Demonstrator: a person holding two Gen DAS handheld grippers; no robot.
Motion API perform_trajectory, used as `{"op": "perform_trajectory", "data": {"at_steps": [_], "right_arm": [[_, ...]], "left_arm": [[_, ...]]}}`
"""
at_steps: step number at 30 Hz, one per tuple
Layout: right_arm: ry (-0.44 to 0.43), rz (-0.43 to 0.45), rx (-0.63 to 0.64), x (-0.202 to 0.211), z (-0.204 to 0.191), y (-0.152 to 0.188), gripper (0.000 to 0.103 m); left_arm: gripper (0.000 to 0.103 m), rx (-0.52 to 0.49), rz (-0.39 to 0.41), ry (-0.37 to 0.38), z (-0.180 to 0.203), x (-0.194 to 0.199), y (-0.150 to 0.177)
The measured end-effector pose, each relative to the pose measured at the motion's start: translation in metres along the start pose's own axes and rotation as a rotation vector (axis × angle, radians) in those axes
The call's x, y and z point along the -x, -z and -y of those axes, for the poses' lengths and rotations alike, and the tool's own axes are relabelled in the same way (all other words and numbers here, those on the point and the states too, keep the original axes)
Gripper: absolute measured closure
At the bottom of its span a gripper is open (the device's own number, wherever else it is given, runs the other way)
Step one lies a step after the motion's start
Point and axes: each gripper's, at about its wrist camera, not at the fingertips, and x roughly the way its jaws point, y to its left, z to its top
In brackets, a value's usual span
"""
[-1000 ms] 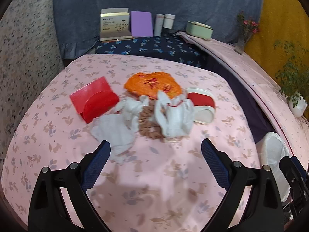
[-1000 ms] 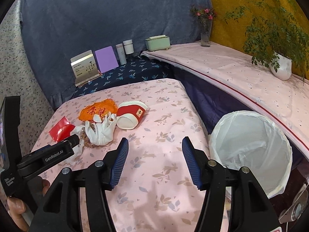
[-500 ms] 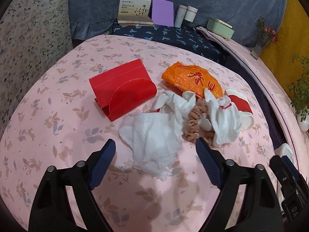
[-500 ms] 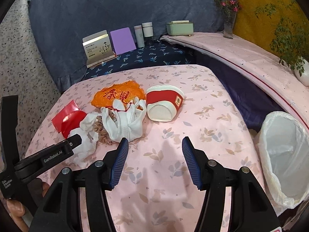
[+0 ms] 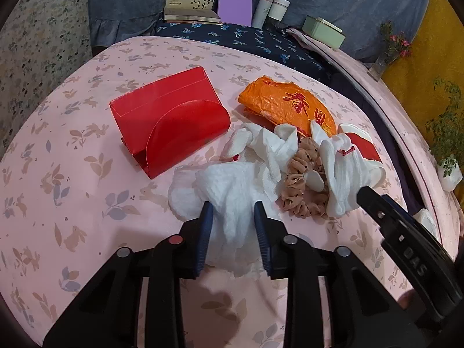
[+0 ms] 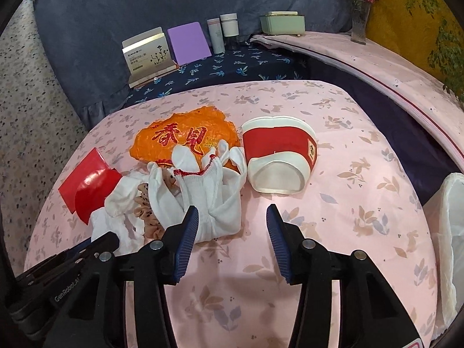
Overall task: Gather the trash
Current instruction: 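Grasp the white tissue with the left gripper while the right grasps the white glove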
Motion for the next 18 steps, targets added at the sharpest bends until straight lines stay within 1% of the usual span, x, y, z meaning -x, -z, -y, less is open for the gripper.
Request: {"op": "perform_trajectory", "data": {"at_steps": [1,2,3,4,5,6,8,11,18], "right_arm": [[-0.001,-0.004,-0.002,-0.003,0.000,-0.001,0.061],[-0.003,-0.011,-0.004,-0.007,-0.001,-0.001,0.065],[-0.006,-0.018,-0.003,-0.011,-0.002,-0.002,0.072],[-0.007,-0.023,0.001,-0.013,-0.002,-0.002,0.076],[-0.008,-0.029,0.008,-0.016,-0.004,-0.002,0.087],[-0.008,-0.033,0.013,-0.017,-0.005,-0.001,0.094],[-0.012,-0.025,0.016,-0.014,-0.005,0.000,0.096],[-0.024,-0.002,0.007,-0.002,-0.004,-0.001,0.097],[-0.032,0.082,0.002,0.045,0.006,-0.007,0.097]], "left_arm": [[0.081,0.001,0.002,-0.001,-0.001,0.000,0.000],[0.083,0.002,0.003,-0.004,-0.001,0.000,0.000],[0.083,0.002,0.004,-0.002,-0.001,0.000,0.000],[0.085,0.001,0.004,-0.004,-0.002,-0.001,0.000],[0.087,0.002,0.004,-0.004,-0.003,0.000,0.000],[0.088,0.004,0.004,-0.002,-0.003,0.001,0.000],[0.091,0.000,0.011,-0.003,-0.003,0.004,0.000],[0.093,-0.005,0.024,-0.005,0.000,0.011,-0.001],[0.095,-0.032,0.072,0.010,0.021,0.040,0.001]]}}
